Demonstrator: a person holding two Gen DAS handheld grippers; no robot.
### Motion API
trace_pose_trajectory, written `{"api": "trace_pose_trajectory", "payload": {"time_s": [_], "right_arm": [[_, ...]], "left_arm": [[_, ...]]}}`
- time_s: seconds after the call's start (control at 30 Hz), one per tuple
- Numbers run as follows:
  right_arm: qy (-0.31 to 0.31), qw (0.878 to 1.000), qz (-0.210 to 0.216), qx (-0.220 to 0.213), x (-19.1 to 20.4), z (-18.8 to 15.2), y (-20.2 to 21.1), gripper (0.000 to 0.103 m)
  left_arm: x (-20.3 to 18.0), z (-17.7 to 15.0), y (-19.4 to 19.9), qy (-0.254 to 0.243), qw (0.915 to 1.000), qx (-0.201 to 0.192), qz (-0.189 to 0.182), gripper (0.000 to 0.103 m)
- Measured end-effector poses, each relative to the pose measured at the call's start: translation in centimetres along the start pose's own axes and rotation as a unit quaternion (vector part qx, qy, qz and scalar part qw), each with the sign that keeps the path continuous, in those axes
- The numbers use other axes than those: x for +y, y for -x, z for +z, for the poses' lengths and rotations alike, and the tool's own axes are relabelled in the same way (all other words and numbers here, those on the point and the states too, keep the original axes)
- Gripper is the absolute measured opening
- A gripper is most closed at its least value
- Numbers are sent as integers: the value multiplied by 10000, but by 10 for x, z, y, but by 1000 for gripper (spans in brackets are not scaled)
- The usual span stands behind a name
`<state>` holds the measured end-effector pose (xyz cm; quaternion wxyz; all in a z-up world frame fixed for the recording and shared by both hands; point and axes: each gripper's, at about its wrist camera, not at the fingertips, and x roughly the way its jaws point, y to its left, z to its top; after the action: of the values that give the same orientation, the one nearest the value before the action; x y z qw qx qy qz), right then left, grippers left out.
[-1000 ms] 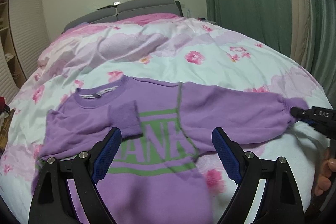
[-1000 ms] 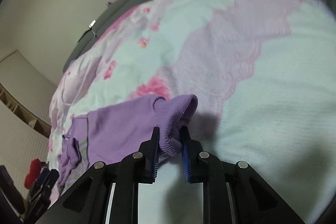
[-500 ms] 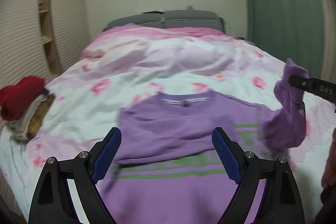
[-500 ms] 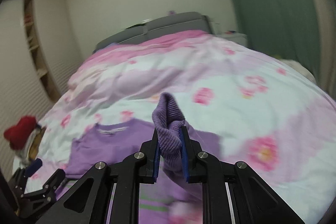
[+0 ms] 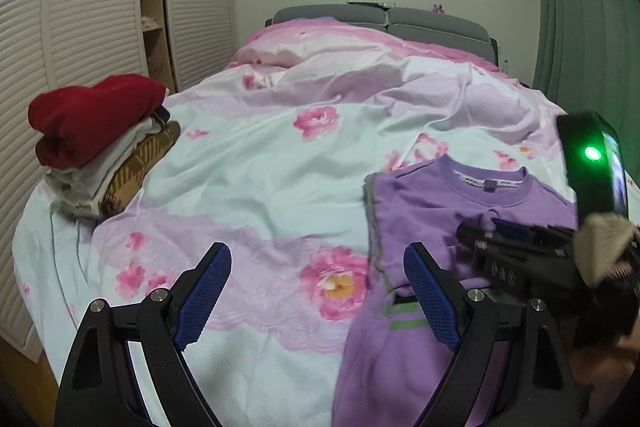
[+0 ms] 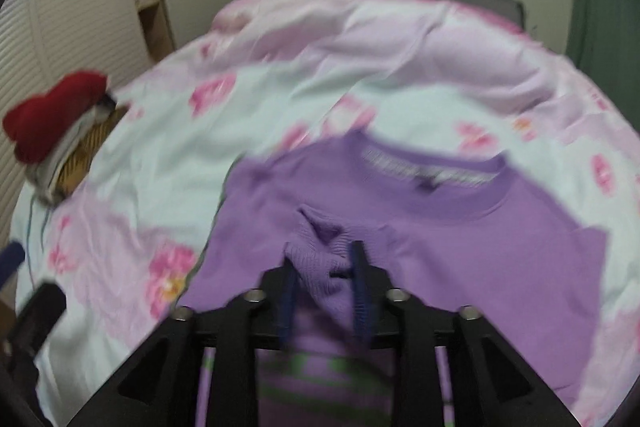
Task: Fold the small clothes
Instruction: 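Fold the second sleeve across the sweatshirt front and release it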
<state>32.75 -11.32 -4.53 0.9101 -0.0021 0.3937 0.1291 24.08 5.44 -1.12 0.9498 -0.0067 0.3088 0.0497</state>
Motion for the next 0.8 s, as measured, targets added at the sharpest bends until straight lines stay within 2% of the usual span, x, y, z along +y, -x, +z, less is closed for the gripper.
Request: {"api": "trace_pose_trajectory", "payload": {"time_s": [0.13,0.2,0.37,0.47,0.53,0.8], "right_arm": [[-53,9996,198,-175,-8,-14,20,53],[-181,9992,152,-307,-18,-16,32,55],[-512,9974,-244,-454,-66,-30,67,56],[-637,9948,-670,-418,-93,-41,78,56],[-763,9932,-810,-342,-110,-50,80,56],[-1209,9853,-1198,-121,-158,-69,79,56]], "left_arm": [[-6,-3,-6,-5,9999,45,-98,89],[-13,-3,-7,-22,9998,52,-177,89],[-41,-1,-13,-145,9990,90,-421,89],[-65,0,-22,-272,9973,202,-647,89],[-82,0,-31,-379,9961,267,-755,89],[-120,-1,-69,-703,9935,544,-718,89]]}}
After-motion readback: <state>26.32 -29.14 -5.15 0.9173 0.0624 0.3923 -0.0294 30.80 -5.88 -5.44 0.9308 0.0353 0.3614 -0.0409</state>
